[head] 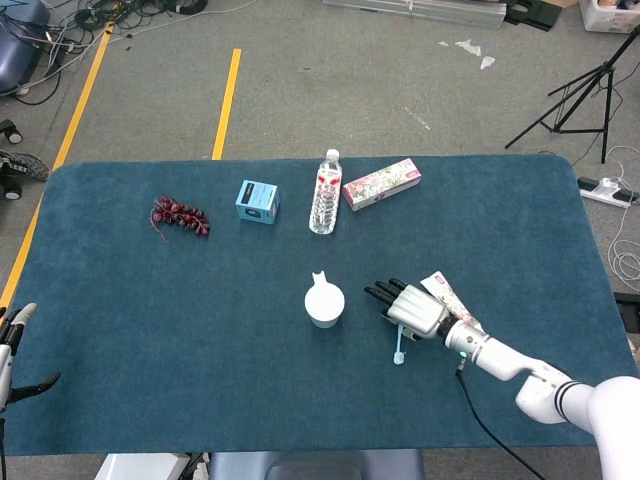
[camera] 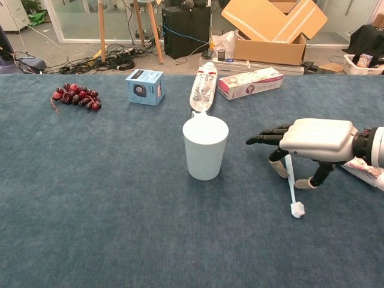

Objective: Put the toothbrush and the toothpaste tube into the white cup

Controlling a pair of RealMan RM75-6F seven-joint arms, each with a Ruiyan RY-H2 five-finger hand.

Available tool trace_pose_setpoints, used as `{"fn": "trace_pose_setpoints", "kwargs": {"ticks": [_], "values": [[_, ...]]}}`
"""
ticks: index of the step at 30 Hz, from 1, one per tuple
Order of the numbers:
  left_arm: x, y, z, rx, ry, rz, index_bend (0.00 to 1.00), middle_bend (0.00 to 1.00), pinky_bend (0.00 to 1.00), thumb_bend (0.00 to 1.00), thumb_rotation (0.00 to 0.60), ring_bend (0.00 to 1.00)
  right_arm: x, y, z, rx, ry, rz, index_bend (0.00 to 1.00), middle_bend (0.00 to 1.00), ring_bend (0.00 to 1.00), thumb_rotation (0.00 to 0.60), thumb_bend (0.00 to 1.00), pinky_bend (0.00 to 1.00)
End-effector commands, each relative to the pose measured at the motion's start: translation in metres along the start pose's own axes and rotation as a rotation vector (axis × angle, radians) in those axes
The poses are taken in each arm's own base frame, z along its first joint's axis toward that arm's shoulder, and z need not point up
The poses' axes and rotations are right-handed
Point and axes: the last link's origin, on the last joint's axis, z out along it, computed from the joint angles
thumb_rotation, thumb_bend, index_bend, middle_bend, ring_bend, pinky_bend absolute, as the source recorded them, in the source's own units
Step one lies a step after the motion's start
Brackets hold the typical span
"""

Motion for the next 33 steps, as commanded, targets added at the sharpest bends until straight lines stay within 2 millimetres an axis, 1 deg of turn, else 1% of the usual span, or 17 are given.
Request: {"fn": "trace_pose_setpoints", "kwargs": {"ticks": [1,9,16,28,33], "values": [[0.0,0.0,0.0,0.0,0.0,0.001,0.09,0.16,0.14,0.0,0.6,0.06,0.0,0.0,0.0,0.0,0.0,0.001,0.56,0.0,0.0,0.6,0.2,0.16],[0.0,0.0,0.0,0.001,0.0,0.001,0.09,0.16,0.14,0.0,0.6,0.06,0.001,0.0,-0.001,-0.007,0.006,-0.002,0.59,0.0,0.0,0.6,0.2,0.16],[0.0,0.0,0.0,0.002,-0.002,0.005,0.09,0.16,0.14,0.0,0.6,0.06,0.005,0.004,-0.005,-0.026,0.029,0.009,0.6,0.0,0.0,0.6,0.21,0.16],[-0.002,0.0,0.0,0.002,-0.01,0.012,0.09,0.16,0.14,0.0,0.6,0.06,0.031,0.018,-0.024,-0.091,0.119,0.059,0.6,0.0,0.0,0.6,0.21,0.16],[-0.003,0.0,0.001,0.004,-0.012,0.014,0.09,0.16,0.14,0.0,0.6,0.06,0.04,0.023,-0.028,-0.12,0.148,0.086,0.6,0.0,0.0,0.6,0.21,0.16]]}}
